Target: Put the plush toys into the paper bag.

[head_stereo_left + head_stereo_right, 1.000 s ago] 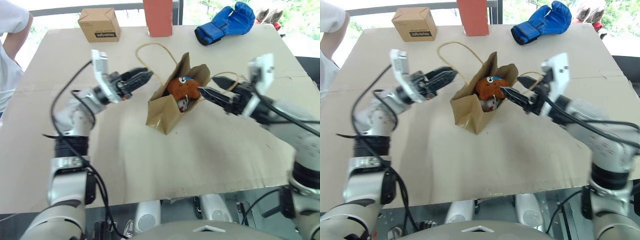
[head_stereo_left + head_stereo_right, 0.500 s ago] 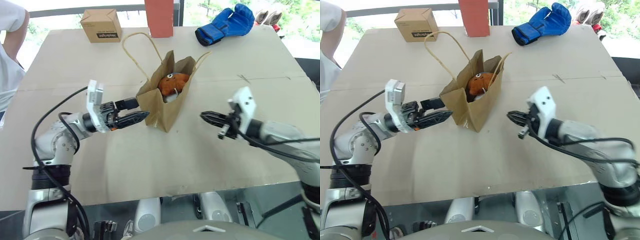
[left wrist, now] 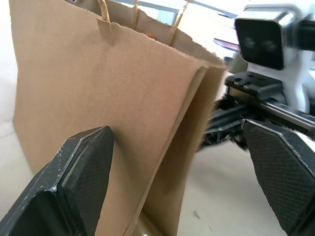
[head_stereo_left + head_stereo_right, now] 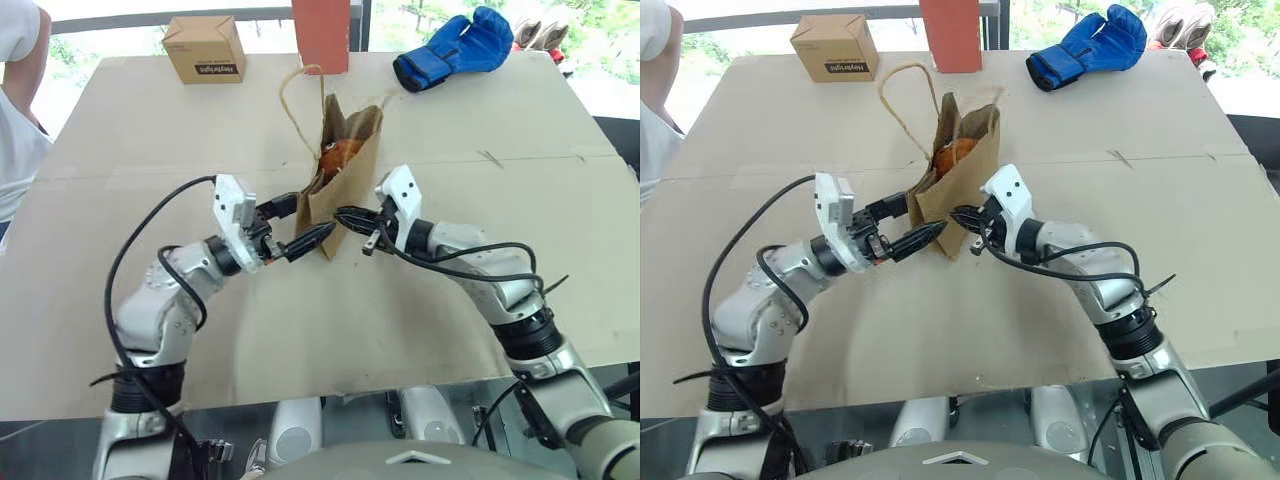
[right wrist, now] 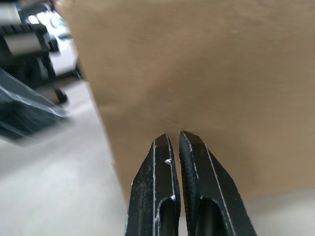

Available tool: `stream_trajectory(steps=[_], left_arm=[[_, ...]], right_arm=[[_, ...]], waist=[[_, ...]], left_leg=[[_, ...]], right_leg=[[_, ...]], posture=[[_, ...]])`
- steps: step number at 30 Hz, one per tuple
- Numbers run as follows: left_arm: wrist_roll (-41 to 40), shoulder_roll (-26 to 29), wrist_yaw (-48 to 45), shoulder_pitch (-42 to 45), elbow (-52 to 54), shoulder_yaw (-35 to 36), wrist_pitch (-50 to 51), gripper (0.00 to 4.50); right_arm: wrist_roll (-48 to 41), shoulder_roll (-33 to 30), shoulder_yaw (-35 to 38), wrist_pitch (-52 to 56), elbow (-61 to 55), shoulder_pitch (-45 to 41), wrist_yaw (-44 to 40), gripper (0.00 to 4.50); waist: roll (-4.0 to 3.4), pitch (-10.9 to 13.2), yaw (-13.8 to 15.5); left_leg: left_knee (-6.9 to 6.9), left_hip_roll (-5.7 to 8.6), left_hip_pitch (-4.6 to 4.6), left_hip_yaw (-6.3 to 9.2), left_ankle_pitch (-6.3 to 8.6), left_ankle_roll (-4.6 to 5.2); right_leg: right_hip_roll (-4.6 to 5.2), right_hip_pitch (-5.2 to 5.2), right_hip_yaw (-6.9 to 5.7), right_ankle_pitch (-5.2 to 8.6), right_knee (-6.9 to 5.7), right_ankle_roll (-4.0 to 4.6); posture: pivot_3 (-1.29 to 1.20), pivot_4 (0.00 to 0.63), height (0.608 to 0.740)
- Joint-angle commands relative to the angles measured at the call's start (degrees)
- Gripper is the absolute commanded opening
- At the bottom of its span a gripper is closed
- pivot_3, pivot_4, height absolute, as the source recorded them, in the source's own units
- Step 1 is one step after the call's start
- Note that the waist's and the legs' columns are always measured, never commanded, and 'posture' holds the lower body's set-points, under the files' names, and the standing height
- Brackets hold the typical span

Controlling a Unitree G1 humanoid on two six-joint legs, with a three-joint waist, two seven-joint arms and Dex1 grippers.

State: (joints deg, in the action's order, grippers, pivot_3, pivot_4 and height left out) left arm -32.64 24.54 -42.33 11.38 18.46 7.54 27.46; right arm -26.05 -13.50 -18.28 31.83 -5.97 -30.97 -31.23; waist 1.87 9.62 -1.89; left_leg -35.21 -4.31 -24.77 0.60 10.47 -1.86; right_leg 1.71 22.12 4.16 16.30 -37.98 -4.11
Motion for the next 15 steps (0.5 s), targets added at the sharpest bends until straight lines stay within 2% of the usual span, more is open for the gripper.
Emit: stream_trajectory(steps=[1,2,5,7,9,12,15], left_arm=[[3.04,-2.38,5.75,-0.24,3.33,-0.61,-3.25,4.50],[3.77,-4.10,7.95,-0.07,3.27,-0.88,-3.85,4.50],[6.21,-6.86,11.41,0.10,2.51,-1.95,-6.17,3.24],[6.94,-7.73,11.89,0.05,1.74,-2.18,-7.55,2.33],[7.13,-7.91,10.95,0.15,0.90,-2.49,-9.09,1.02],[6.81,-6.95,7.62,1.13,-1.85,-2.44,-11.64,0.13],[2.57,-3.77,-1.65,4.28,-6.88,-0.57,-13.58,0.04]], right_arm=[[1.39,1.17,0.95,-2.53,0.21,-0.54,-1.65,0.04],[1.92,1.21,0.90,-3.09,0.29,-0.08,-2.17,0.04],[2.48,0.39,1.68,-3.82,-1.61,1.89,-3.22,0.00],[3.19,-1.23,2.21,-4.26,-4.39,3.80,-3.75,0.00],[3.03,-2.84,3.07,-3.92,-7.98,5.90,-4.05,0.00],[3.06,-4.92,5.30,-4.65,-13.82,10.02,-3.05,0.00],[2.27,-11.31,9.46,-4.91,-22.22,16.71,-5.57,0.00]], waist=[[0.00,0.00,0.11],[0.00,0.00,0.17],[0.00,0.00,0.29],[0.00,0.00,0.47],[0.00,0.00,0.56],[-0.02,0.00,0.82],[-0.02,0.00,1.54]], left_leg=[[-0.02,0.00,0.00,0.01,-0.02,-0.03],[-0.05,0.00,-0.01,0.01,-0.03,-0.04],[-0.12,0.02,-0.01,0.01,-0.03,-0.05],[-0.12,0.02,-0.02,0.01,-0.03,-0.05],[-0.11,0.02,-0.01,0.02,-0.02,-0.05],[-0.10,0.02,0.00,0.02,-0.02,-0.05],[-0.10,0.02,-0.01,0.04,-0.02,-0.05]], right_leg=[[0.00,0.00,0.00,0.00,-0.02,0.00],[0.00,-0.01,0.00,-0.01,-0.02,0.00],[0.01,-0.06,0.00,-0.01,0.00,-0.01],[0.01,-0.07,0.00,-0.01,0.00,-0.01],[0.00,-0.06,0.00,-0.01,0.00,-0.01],[-0.01,-0.06,0.00,-0.01,0.00,-0.01],[-0.02,-0.06,-0.03,-0.01,0.00,-0.01]], posture=[[0.00,0.150,0.740],[0.00,0.150,0.740],[0.00,0.150,0.740],[0.00,0.150,0.740],[0.00,0.150,0.740],[0.00,0.150,0.740],[0.00,0.150,0.740]])
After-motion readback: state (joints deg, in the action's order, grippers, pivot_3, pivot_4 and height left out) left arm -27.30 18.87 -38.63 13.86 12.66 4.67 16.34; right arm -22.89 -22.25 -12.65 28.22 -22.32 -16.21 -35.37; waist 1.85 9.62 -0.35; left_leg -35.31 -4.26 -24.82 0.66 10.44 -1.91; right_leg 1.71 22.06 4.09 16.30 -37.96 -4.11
